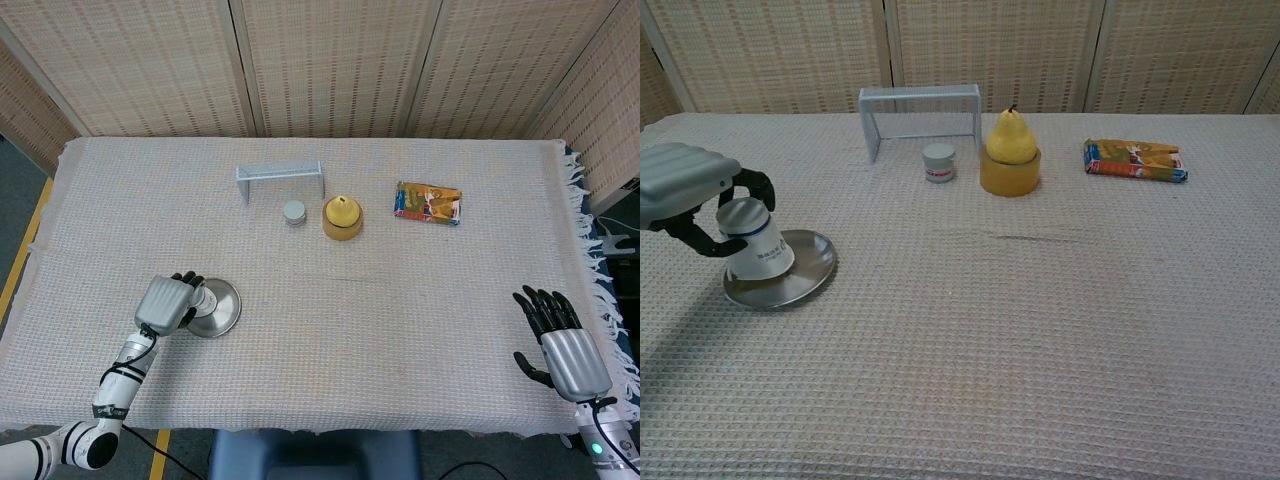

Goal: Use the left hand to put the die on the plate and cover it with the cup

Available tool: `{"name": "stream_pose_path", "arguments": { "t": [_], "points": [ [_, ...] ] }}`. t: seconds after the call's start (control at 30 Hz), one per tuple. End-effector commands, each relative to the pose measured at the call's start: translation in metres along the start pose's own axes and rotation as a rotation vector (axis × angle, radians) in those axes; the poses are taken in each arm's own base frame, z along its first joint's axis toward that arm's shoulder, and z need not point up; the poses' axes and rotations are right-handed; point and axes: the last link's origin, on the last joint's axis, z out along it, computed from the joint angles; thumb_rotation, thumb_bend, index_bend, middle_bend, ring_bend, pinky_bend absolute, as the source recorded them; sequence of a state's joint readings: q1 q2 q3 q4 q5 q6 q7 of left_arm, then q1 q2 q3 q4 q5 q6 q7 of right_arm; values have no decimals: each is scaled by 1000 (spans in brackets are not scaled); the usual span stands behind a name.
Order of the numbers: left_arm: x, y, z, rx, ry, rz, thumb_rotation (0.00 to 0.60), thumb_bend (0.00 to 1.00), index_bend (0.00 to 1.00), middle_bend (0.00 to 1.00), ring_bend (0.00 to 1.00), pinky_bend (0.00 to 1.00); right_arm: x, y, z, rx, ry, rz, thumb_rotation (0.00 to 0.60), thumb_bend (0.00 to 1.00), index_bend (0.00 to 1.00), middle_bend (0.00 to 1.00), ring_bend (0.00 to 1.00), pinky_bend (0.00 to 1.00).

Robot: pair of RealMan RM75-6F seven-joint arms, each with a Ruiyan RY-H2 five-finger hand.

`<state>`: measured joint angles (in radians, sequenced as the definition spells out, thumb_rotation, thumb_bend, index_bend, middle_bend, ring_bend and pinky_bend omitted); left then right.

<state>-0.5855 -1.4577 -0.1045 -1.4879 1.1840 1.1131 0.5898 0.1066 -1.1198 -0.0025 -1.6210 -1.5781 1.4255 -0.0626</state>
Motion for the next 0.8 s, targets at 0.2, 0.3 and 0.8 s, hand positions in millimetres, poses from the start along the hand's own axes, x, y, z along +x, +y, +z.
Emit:
{"name": "stream_pose_path", "arguments": {
  "t": [0.2,0.3,0.8],
  "points": [
    [5,6,-8,-47,-89,-120,600,420,503,669,620,796,2,0,-1,-3,12,2,600,191,0,0,0,0],
    [10,11,-8,-89,-88,-179,600,420,501,664,620,793,2,0,-1,-3,12,2,600,191,0,0,0,0],
    [4,-3,11,-74,5,-142,600,420,502,663,618,785,1,1,0,-12,12,-3,600,192,0,0,0,0]
  ]
}}
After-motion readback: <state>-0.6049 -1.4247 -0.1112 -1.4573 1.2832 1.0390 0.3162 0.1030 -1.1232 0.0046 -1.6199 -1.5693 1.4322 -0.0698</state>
